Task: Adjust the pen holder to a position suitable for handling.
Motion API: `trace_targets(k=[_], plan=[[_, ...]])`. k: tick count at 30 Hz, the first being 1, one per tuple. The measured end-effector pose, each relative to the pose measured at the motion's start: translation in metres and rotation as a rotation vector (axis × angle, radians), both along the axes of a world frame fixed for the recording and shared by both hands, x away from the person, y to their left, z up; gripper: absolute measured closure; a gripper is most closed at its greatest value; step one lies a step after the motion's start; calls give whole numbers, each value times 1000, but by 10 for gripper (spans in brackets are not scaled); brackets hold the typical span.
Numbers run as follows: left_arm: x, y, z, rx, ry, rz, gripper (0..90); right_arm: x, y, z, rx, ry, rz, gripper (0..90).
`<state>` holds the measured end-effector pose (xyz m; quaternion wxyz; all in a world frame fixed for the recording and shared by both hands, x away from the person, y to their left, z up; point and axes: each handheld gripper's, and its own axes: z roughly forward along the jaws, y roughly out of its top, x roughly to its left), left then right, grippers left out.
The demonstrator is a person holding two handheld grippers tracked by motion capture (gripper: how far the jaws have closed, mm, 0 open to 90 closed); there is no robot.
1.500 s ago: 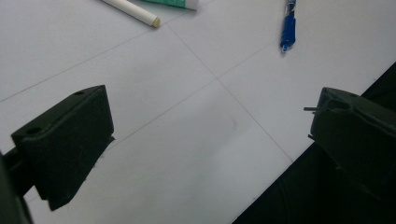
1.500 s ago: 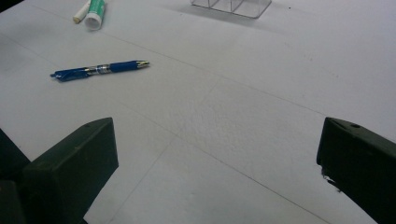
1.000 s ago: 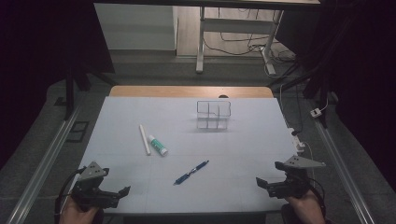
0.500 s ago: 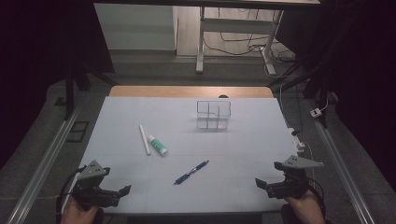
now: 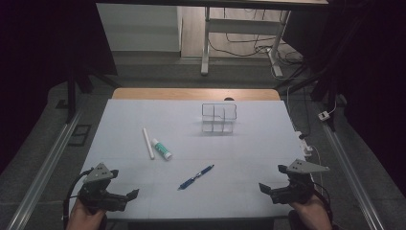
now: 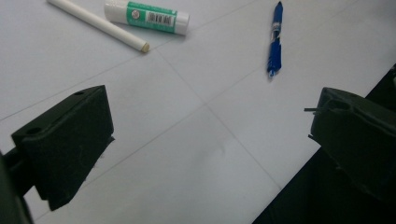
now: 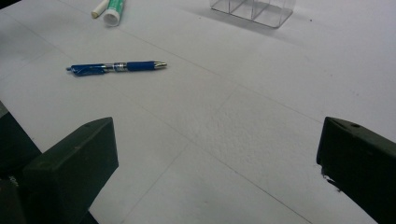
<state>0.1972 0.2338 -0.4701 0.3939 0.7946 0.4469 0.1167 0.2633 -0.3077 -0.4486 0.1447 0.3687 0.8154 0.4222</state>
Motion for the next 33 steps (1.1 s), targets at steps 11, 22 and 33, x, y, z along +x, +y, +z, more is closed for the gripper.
trace_targets(k=[11,22,33], plan=[[11,-5,1,-33,-10,-39,0,1,7,2,10,-18,28,0],[23,-14,0,-28,-17,-88,0,8,15,6,27,-24,55,0],[39,-26,-2,-2,-58,-140,0,19,25,6,41,-10,55,0]])
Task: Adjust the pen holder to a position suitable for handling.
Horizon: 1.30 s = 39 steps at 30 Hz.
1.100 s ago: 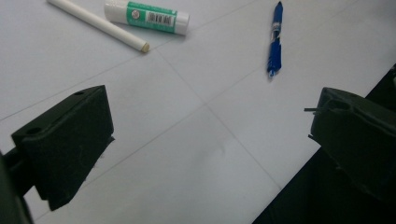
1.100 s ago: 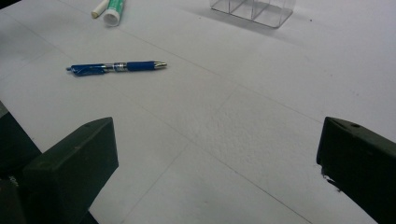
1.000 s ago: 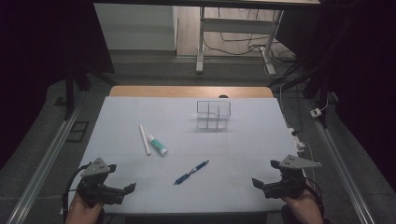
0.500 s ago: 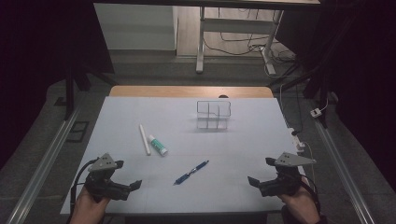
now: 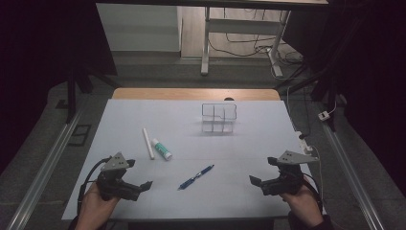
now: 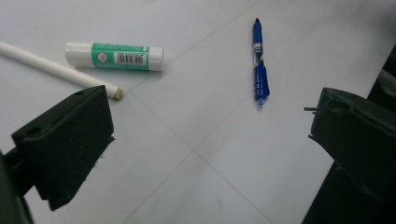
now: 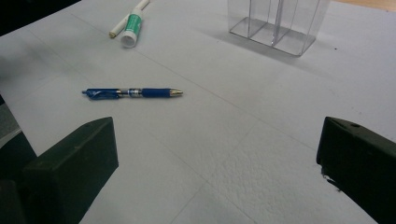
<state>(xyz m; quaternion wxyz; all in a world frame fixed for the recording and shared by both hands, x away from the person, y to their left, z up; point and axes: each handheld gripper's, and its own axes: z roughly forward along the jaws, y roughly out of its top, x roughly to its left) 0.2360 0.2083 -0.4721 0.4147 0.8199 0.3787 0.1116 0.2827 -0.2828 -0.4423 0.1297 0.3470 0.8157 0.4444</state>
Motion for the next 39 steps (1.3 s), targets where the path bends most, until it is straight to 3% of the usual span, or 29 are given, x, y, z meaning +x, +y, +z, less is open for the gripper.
trace_targets(k=[11,25,32,39], plan=[[16,-12,-3,29,16,-46,0,12,11,-1,-26,-4,19,0],[40,-29,-5,9,28,-68,0,30,23,-7,-15,35,52,0],[53,-38,-5,0,29,-90,0,37,27,-10,-28,26,46,0],[65,-51,-3,38,11,-105,0,51,32,-11,-39,28,44,0]])
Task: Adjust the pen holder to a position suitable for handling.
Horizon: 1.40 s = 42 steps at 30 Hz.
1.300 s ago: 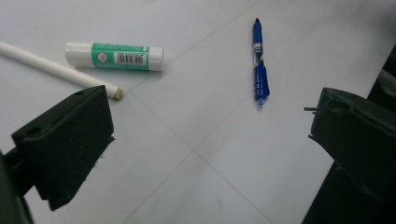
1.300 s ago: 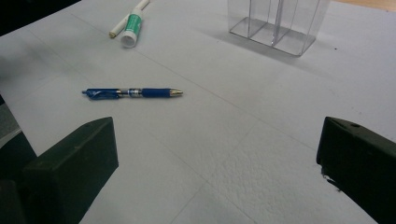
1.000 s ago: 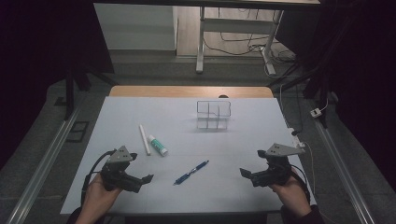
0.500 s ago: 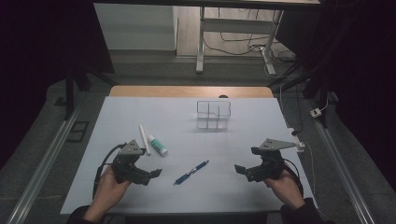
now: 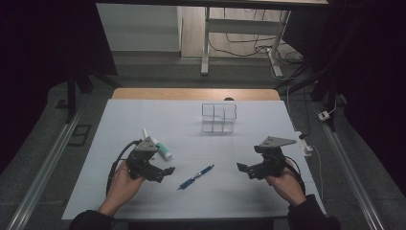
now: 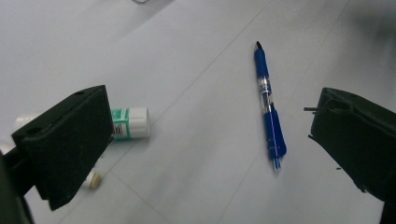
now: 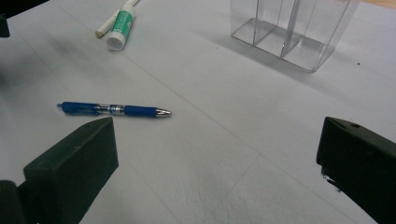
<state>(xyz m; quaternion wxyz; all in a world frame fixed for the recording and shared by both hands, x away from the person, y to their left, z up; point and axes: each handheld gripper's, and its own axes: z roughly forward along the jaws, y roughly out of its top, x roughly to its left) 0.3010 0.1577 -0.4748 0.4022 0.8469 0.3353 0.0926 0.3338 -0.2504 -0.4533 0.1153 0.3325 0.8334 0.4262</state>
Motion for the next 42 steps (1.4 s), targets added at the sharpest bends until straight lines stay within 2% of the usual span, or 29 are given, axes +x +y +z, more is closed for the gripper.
trace_targets(k=[10,13,24,34,42], plan=[[25,-24,0,7,-14,-20,0,17,6,0,10,-2,-18,0],[32,-29,0,12,-18,-20,0,22,8,-1,-9,-3,-16,0],[50,-38,-1,31,-18,-1,0,38,18,-8,-46,0,-24,0],[66,-47,0,11,-10,16,0,53,28,-8,-55,10,-28,0],[82,-55,-3,5,-2,3,0,64,34,-11,-58,21,-39,0]])
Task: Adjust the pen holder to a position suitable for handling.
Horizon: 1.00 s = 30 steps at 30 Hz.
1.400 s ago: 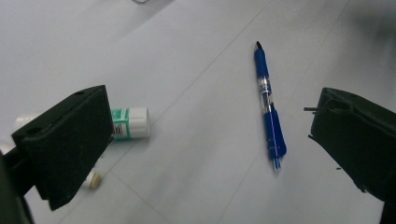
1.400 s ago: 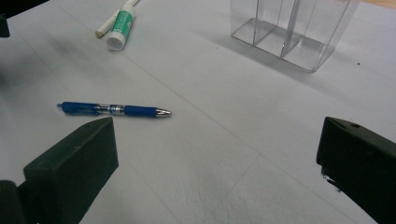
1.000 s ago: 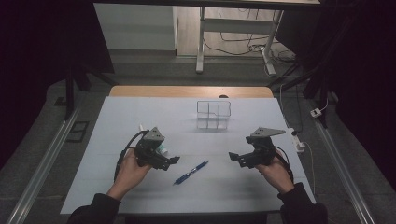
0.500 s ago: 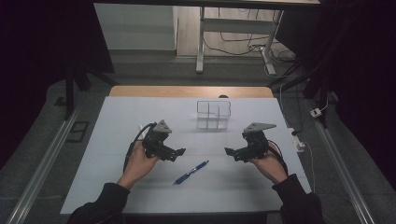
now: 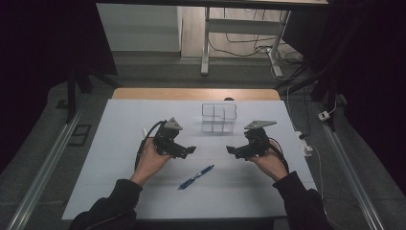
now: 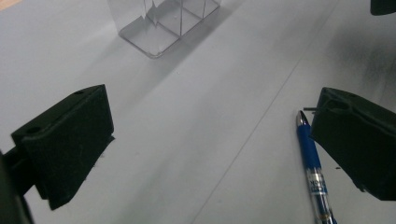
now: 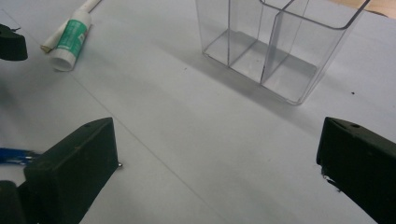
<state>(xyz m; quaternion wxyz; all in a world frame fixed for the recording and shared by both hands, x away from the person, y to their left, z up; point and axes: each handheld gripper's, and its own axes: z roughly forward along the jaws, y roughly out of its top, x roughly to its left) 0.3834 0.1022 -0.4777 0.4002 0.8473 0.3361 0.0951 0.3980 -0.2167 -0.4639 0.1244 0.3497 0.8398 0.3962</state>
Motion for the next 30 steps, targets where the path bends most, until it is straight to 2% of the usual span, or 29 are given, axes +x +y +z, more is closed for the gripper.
trace_targets(k=[8,12,18,21,22,23,27,28,29,30], plan=[[21,-10,-8,25,-4,1,0,18,8,-7,-21,2,-10,0],[30,-14,-11,7,-4,-3,0,26,11,-10,-25,8,-18,0],[39,-21,-15,65,-18,7,17,34,11,-13,-36,10,-22,0],[42,-23,-16,80,-30,24,59,39,9,-14,-40,12,-30,31],[44,-23,-16,78,-30,29,103,42,7,-15,-42,15,-34,72],[46,-22,-15,72,-29,33,103,42,7,-15,-42,15,-34,72],[52,-19,-14,53,-27,44,247,51,1,-13,-53,6,-60,217],[55,-19,-13,64,-33,45,276,53,-1,-12,-58,6,-64,254],[55,-19,-13,64,-33,45,309,53,-1,-12,-58,6,-64,254],[58,-19,-11,82,-49,47,339,57,-5,-11,-51,12,-67,346]])
